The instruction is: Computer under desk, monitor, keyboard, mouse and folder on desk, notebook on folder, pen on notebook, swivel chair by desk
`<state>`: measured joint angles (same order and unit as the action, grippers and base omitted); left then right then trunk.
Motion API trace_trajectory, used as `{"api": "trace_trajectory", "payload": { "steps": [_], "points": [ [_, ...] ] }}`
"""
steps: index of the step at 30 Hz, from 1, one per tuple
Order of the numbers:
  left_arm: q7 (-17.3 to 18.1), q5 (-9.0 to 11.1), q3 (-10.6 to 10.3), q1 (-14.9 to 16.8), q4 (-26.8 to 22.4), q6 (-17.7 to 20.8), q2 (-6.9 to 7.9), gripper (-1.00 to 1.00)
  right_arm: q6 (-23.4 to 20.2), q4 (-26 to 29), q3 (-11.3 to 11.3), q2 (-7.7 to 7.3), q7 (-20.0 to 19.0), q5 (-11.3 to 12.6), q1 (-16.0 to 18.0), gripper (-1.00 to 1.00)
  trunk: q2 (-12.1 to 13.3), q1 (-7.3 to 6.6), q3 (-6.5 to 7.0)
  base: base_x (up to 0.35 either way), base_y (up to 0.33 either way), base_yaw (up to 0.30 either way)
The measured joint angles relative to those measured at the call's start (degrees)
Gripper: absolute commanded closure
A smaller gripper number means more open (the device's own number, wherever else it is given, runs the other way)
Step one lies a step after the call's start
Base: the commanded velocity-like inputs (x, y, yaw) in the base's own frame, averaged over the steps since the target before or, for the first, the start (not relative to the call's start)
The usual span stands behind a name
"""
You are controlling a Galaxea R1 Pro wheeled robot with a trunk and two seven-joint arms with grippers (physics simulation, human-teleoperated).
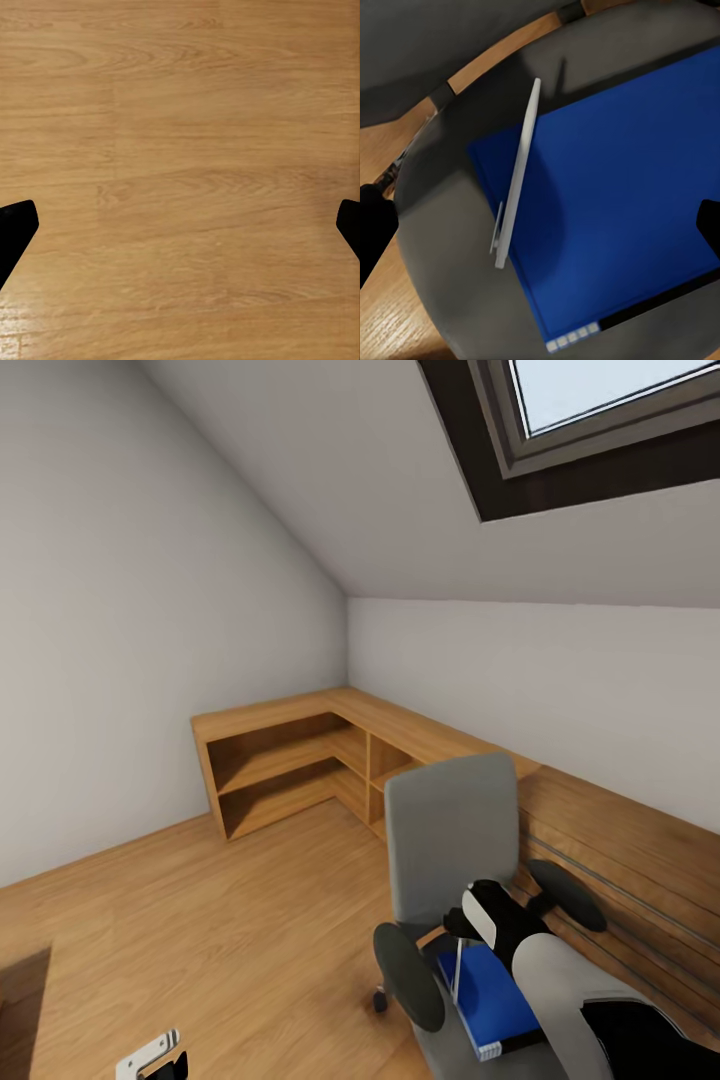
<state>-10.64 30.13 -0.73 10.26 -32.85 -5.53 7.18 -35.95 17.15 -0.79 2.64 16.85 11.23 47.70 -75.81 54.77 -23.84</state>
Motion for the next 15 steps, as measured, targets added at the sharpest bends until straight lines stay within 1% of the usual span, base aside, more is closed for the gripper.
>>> {"api": "trace_trajectory", "payload": {
  "steps": [15],
  "points": [
    [0.0,0.0,0.0,0.0,0.0,0.0,-0.07,-1.0,-0.09,0.0,0.0,-0.01,-0.2,0.12,0.0,-1.0,-6.02,3.3,-2.7,0.0,0.0,0.0]
  ]
}}
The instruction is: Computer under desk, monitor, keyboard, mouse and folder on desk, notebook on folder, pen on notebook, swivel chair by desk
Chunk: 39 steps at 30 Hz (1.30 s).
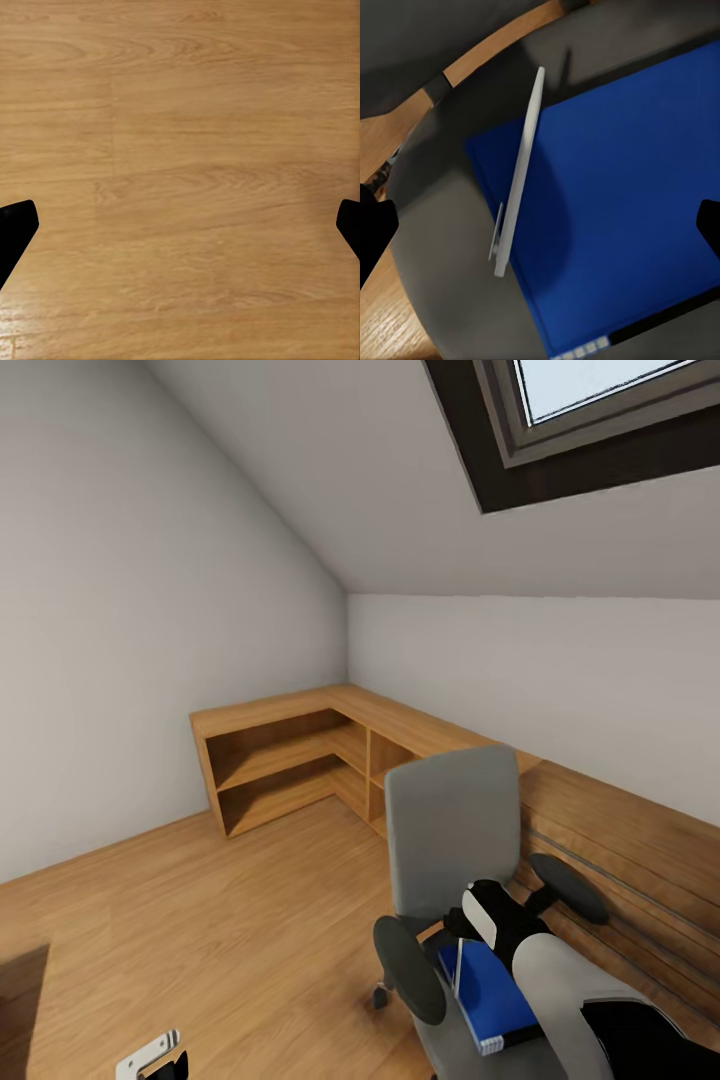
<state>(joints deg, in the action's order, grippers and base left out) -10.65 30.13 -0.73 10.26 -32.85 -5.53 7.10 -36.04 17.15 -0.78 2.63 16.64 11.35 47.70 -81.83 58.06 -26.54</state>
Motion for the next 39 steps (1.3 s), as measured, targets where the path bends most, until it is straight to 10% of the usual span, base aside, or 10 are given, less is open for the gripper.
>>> {"api": "trace_trajectory", "payload": {
  "steps": [39],
  "points": [
    [0.0,0.0,0.02,0.0,0.0,0.0,0.03,-1.0,0.39,-0.02,-0.06,0.07,-0.31,-0.08,0.0,-1.0,-15.65,8.57,-7.0,0.0,0.0,0.0]
  ]
}}
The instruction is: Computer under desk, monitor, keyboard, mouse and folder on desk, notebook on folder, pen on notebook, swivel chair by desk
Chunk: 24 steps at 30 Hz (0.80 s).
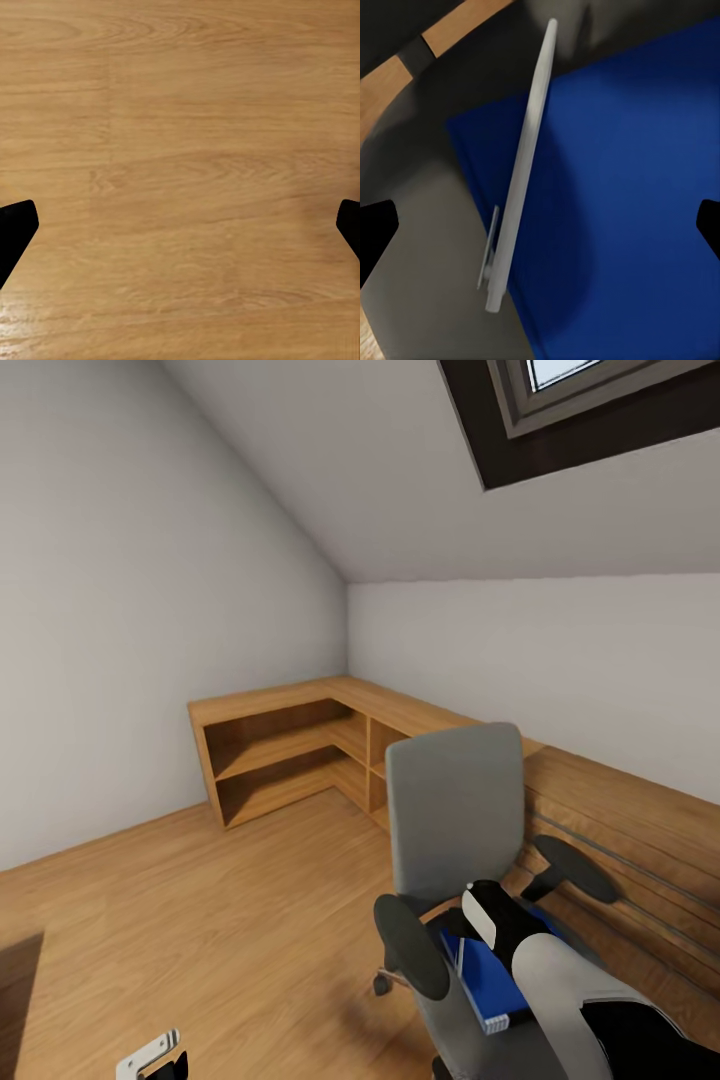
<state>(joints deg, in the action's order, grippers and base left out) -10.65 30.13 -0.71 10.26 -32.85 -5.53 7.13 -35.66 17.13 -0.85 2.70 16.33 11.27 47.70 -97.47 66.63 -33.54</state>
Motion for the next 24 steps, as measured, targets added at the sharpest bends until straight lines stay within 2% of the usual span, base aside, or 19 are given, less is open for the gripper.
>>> {"api": "trace_trajectory", "payload": {
  "steps": [24],
  "points": [
    [0.0,-0.01,0.07,0.0,0.0,0.0,0.04,-1.0,0.06,0.0,-0.02,0.02,0.0,-0.02,0.0,-1.0,-9.24,5.06,-4.13,0.0,0.0,0.0]
  ]
}}
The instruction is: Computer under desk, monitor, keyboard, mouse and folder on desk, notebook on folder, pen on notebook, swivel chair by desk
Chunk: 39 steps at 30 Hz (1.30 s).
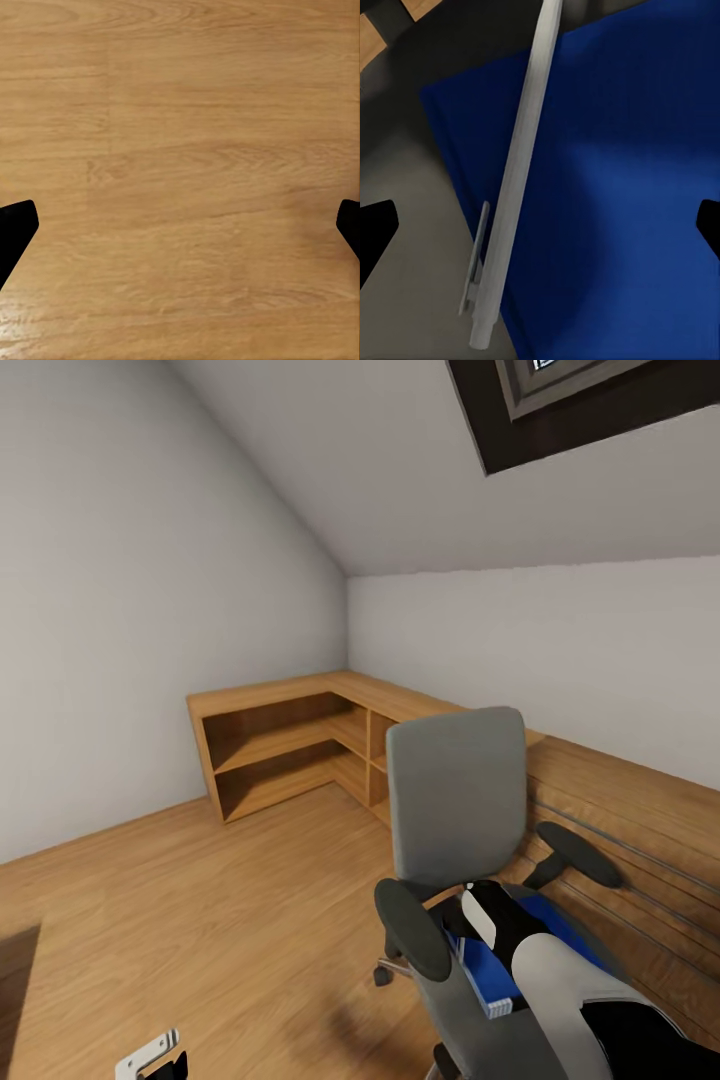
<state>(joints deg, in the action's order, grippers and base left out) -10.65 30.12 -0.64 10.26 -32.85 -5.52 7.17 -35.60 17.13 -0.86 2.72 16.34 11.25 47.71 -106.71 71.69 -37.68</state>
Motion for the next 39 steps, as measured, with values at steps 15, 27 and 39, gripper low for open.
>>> {"api": "trace_trajectory", "payload": {
  "steps": [15,27,39],
  "points": [
    [0.0,0.0,0.0,0.0,0.0,0.0,-0.02,-1.0,-0.07,-0.08,0.0,0.09,-0.01,0.01,0.0,-1.0,0.0,0.0,0.0,0.0,0.0,0.0],
    [-0.04,0.06,-0.01,0.0,0.0,0.0,-0.04,-1.0,-0.29,-0.09,-0.04,0.2,0.28,-0.09,0.0,-1.0,0.0,0.0,0.0,0.0,0.0,0.0],
    [-0.09,0.03,-0.04,0.0,0.0,0.0,-0.07,-1.0,-0.43,-0.73,-0.23,0.26,1.17,-0.45,0.0,-1.0,0.0,0.0,0.0,0.0,0.0,0.0]
  ]
}}
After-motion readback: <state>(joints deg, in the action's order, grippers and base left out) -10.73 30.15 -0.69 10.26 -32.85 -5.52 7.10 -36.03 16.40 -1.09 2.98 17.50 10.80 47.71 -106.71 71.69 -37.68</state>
